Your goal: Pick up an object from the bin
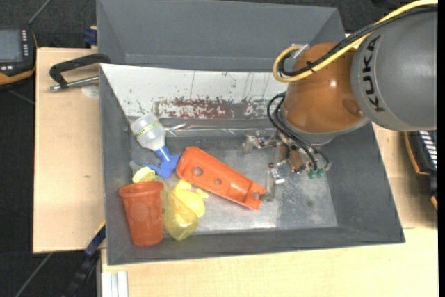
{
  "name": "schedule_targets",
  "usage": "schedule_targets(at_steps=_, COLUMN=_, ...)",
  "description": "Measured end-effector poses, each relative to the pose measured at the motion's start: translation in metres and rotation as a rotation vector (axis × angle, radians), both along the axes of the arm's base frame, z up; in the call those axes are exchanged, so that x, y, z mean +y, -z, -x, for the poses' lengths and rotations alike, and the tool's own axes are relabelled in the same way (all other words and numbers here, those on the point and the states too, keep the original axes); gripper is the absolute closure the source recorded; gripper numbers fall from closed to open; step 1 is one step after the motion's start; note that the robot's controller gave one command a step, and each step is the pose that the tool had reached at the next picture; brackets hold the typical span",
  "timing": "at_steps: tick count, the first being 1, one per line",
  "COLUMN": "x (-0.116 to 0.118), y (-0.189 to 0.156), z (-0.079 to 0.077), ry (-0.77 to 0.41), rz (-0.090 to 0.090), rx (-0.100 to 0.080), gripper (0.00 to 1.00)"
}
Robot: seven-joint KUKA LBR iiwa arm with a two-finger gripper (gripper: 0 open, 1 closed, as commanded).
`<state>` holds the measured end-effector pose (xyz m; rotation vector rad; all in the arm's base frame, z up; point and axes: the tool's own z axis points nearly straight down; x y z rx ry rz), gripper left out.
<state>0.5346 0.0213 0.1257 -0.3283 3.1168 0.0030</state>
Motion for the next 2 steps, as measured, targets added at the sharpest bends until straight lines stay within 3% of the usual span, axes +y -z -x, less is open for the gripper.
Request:
schedule_targets(at_steps=1, x=0.011, y=0.02, z=-0.003, ry=0.266, rz=-0.001, rx=0.003, gripper=0.0)
schedule_targets(at_steps=2, x=0.014, y=0.04, z=0.018, ry=0.072, rz=0.0, rx=0.001, gripper=0.0)
